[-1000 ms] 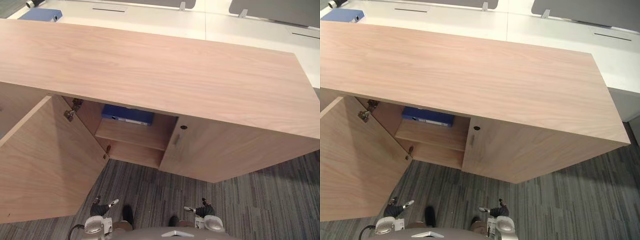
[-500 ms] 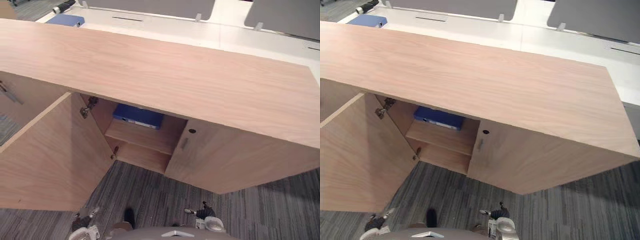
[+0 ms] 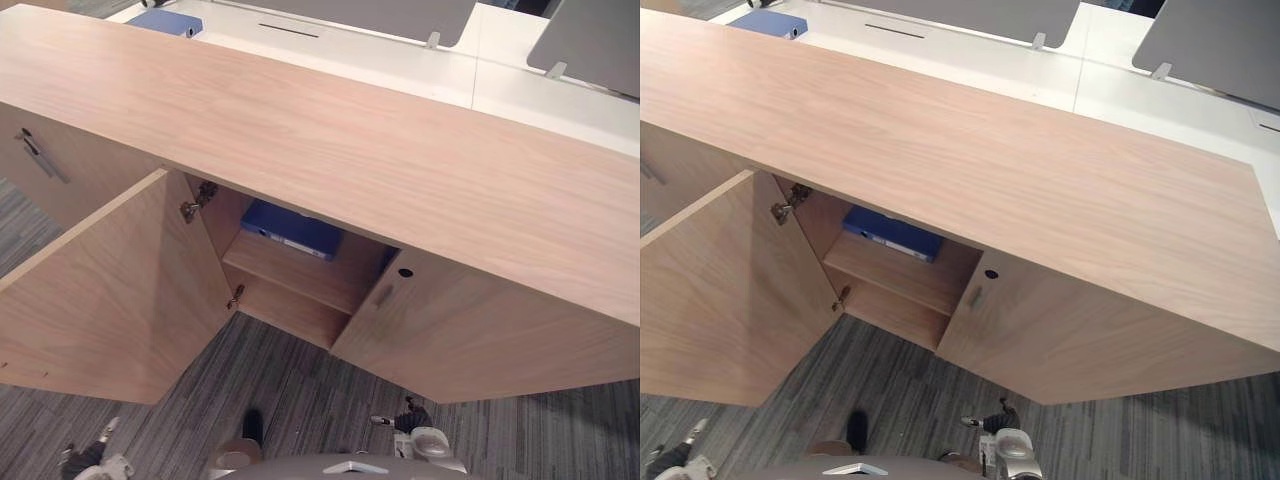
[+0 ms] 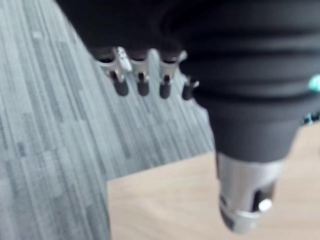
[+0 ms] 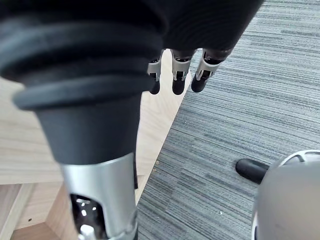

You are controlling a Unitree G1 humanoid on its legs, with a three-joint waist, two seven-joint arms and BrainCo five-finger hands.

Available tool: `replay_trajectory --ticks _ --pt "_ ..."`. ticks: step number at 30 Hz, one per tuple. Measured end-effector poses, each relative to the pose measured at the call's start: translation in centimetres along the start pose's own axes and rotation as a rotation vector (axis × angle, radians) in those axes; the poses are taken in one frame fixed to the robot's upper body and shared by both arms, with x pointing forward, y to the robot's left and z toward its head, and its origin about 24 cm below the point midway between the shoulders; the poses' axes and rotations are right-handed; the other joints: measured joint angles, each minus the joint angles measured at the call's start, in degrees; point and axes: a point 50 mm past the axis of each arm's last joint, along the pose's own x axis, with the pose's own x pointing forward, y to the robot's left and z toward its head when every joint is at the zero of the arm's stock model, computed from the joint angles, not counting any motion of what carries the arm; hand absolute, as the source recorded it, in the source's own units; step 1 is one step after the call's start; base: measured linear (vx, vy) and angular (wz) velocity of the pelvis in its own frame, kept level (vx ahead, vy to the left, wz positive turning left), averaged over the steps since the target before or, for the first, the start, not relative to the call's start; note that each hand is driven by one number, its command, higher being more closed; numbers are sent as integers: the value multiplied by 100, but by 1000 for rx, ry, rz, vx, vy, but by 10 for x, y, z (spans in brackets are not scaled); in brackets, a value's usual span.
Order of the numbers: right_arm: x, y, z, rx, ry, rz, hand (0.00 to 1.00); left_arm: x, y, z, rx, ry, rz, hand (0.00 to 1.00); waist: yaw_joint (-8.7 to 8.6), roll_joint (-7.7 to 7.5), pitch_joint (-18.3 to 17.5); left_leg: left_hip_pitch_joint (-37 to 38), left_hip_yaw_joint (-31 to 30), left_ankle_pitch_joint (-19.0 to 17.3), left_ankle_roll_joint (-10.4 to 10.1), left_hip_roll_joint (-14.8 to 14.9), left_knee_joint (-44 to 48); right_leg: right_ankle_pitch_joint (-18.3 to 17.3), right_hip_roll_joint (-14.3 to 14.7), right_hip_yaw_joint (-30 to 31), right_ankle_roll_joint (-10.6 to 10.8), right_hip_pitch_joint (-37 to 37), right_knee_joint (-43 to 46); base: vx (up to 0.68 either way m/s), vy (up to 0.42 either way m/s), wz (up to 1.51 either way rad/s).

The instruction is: Walk over to the cabinet, pick up the folder, carry it to the office cabinet, place the folder inside the office cabinet, then close the office cabinet door

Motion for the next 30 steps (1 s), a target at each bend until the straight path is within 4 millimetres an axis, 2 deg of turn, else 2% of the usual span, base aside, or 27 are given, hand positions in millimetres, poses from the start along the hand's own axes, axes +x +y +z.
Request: replay_trajectory --ticks 3,5,9,11,16,21,25,30 --pt "0 1 0 -9 0 5 0 9 19 27 -6 -69 51 0 68 -54 14 1 -12 -9 12 -1 0 -2 1 7 -4 11 0 -3 -6 1" --pt "0 1 0 -10 -1 6 0 15 30 53 16 -138 70 0 108 -83 24 0 -18 -24 31 -6 0 1 -1 37 -9 11 3 0 0 0" --pt "0 3 1 -25 -8 16 0 20 37 98 72 -258 76 0 142 -88 25 3 -40 -37 30 -10 0 8 -2 144 -19 11 24 -9 -3 4" --pt "-1 4 1 -44 -13 33 0 21 36 113 102 -301 62 0 142 -88 25 5 -44 -36 30 -10 0 9 -2 151 -20 8 39 0 0 0" --pt "-2 0 -4 -50 -4 34 0 20 25 132 227 -363 10 0 136 -94 21 19 -36 -49 8 -6 1 17 -3 188 -31 2 54 0 0 0" --pt "-2 -4 -8 -58 3 37 0 12 -4 155 361 -479 -118 0 135 -105 14 55 -15 -64 1 4 2 19 0 321 -33 -2 81 4 -8 -2" --pt "-3 -9 -12 -65 12 34 0 12 -7 162 408 -495 -137 0 141 -103 14 99 7 -76 11 19 2 20 5 451 -33 1 117 1 -8 -3" --pt "-4 -9 -16 -65 22 37 0 11 -13 160 449 -494 -160 0 154 -91 17 115 17 -87 -4 29 2 26 5 470 -41 -45 195 -5 -4 1"
